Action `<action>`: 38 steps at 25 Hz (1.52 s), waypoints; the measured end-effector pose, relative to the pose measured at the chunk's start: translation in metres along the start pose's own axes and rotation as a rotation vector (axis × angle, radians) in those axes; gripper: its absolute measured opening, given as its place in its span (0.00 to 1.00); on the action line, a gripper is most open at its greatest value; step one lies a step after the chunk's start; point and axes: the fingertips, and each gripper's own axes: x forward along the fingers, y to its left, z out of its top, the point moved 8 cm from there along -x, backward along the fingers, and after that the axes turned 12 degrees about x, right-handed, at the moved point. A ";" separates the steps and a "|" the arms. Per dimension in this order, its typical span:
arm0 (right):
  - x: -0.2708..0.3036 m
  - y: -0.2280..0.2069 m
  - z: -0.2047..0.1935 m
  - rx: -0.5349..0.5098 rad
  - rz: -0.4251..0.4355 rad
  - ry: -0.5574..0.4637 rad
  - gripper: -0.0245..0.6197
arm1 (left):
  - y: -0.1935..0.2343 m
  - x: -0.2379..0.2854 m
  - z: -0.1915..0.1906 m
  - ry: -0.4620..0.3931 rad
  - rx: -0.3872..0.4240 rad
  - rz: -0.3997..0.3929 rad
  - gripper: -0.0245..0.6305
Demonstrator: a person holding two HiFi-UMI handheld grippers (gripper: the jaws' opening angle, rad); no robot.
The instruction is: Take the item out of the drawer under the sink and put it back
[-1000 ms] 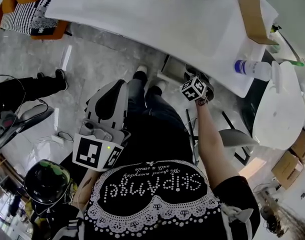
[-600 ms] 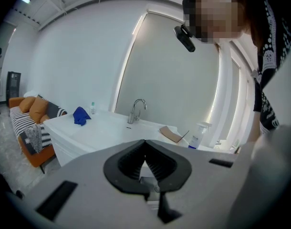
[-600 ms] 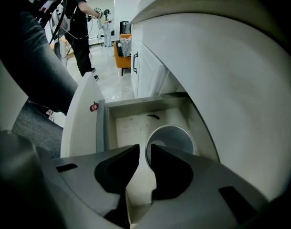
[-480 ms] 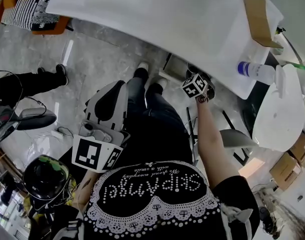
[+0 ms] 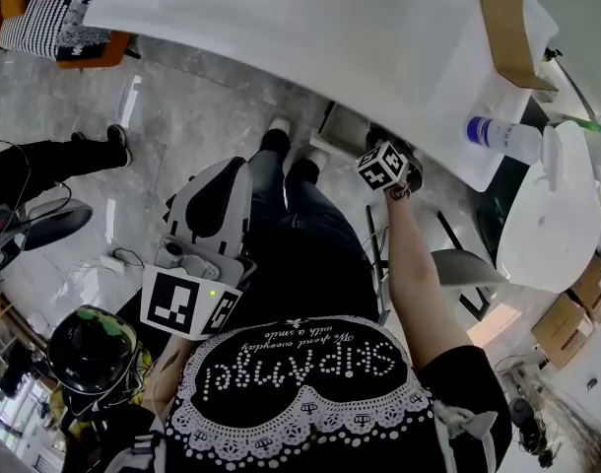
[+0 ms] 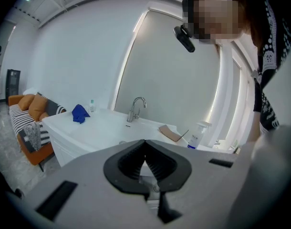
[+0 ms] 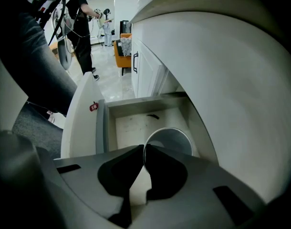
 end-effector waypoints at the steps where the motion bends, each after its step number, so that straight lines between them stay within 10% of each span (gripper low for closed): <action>1: -0.001 0.000 0.000 -0.003 -0.001 -0.004 0.08 | 0.000 0.001 0.000 -0.003 0.000 -0.002 0.04; 38: -0.131 0.048 0.015 0.094 -0.108 -0.308 0.08 | 0.032 -0.057 0.035 -0.288 0.169 -0.063 0.04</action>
